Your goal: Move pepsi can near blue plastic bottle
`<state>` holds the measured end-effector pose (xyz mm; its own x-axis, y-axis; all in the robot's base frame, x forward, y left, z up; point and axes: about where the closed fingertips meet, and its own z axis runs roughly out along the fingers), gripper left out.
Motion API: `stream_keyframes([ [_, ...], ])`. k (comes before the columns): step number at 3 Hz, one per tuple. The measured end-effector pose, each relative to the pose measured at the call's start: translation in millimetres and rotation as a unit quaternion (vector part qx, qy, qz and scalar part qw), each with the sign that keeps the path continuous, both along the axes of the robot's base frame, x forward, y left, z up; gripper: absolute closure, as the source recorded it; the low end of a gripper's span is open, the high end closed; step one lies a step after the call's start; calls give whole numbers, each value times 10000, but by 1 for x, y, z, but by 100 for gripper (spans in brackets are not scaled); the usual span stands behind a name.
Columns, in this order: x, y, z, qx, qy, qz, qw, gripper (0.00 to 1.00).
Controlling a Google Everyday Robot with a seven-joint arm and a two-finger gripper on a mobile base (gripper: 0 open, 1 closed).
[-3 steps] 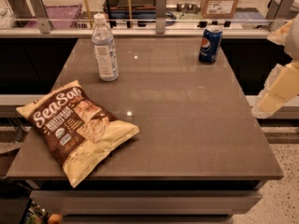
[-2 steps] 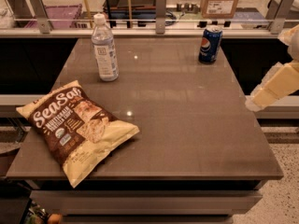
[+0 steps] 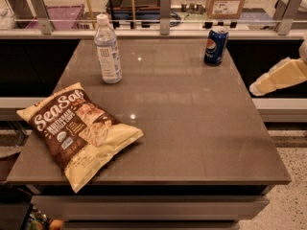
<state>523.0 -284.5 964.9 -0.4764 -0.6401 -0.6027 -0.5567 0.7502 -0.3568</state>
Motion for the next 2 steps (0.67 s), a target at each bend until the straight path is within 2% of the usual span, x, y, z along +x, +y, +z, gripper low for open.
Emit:
stream_keyframes([
  [1,32,-16,1,230,-441,-373,9981,0],
  [2,59,-21,5,527,-917,-487,9932,0],
])
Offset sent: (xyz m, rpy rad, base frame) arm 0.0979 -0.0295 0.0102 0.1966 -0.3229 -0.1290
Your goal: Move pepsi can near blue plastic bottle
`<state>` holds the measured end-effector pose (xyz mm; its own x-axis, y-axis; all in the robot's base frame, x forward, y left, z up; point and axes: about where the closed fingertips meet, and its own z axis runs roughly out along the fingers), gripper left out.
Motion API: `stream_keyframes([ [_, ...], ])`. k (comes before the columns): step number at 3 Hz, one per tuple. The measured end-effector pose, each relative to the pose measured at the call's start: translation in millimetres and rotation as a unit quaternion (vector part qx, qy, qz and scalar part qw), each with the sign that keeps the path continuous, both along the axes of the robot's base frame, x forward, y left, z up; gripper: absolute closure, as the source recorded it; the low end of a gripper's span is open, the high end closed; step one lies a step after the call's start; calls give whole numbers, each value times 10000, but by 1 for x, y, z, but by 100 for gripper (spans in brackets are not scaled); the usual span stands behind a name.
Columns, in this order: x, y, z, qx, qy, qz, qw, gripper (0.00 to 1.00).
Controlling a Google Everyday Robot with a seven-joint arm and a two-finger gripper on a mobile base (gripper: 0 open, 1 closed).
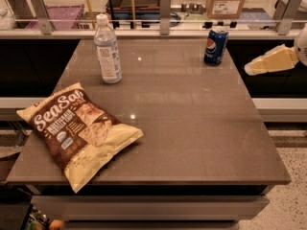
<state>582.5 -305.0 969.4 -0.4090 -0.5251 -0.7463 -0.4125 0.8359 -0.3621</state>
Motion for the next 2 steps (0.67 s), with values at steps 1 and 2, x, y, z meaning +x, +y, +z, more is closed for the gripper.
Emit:
stream_keyframes([
  [1,23,3,-5,454,-542,-10,9975,0],
  [2,43,15,-7,909,-996,87,9908,0],
])
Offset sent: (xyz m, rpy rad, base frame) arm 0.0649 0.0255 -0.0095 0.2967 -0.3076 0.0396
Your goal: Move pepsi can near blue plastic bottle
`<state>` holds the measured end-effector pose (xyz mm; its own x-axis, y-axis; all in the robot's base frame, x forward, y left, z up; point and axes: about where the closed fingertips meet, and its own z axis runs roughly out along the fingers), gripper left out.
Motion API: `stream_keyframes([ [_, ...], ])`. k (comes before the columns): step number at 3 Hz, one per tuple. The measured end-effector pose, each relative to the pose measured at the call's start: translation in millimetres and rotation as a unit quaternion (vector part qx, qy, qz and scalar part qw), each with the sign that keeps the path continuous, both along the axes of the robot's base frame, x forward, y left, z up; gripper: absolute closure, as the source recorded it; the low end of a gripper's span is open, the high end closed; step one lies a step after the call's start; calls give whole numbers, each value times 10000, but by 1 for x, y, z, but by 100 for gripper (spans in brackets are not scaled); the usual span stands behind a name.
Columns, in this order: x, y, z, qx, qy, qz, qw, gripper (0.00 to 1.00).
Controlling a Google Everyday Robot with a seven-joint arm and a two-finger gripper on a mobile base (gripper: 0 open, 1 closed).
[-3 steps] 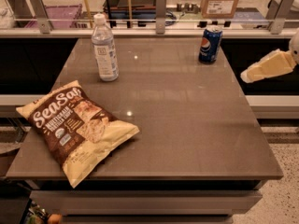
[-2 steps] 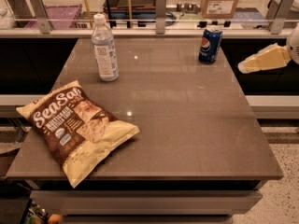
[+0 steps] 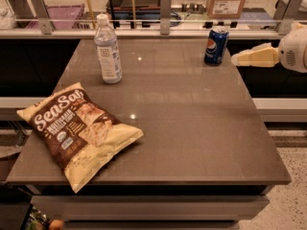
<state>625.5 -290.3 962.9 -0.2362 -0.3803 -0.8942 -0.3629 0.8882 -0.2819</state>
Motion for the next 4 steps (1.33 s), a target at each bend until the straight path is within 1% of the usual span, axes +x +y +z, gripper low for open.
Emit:
stream_keyframes([
  [1,20,11,-5,338,-280,121,9990,0],
  [2,53,20,-24,617,-203,352,9973,0],
  [3,53,20,-24,617,-203,353,9973,0],
  [4,59,18,-26,757,-312,186,9965,0],
])
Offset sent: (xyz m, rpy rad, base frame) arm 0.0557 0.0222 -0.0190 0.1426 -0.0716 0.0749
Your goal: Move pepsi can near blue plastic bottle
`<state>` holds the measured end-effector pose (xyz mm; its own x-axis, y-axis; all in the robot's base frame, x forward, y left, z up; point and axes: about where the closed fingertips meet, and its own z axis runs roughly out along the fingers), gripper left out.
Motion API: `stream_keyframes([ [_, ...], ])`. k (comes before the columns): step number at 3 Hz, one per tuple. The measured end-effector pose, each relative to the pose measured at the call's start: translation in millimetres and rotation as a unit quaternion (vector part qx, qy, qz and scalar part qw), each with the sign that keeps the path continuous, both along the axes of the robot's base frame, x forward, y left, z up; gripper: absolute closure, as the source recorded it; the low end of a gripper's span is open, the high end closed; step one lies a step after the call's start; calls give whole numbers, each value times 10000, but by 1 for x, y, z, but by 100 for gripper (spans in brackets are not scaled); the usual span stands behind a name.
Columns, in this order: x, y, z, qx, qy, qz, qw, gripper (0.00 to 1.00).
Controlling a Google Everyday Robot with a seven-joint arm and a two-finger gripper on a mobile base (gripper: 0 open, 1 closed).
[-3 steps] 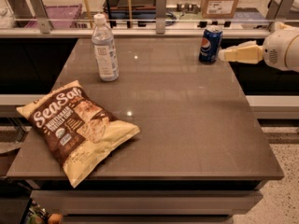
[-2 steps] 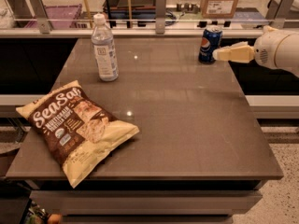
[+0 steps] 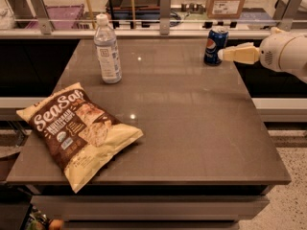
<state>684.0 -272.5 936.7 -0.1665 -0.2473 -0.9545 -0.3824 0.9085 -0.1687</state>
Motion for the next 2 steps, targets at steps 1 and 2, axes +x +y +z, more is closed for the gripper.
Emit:
stream_keyframes([
  [1,17,0,-1,186,-200,-144,9995,0],
  [2,34,5,-1,296,-311,-155,9990,0],
])
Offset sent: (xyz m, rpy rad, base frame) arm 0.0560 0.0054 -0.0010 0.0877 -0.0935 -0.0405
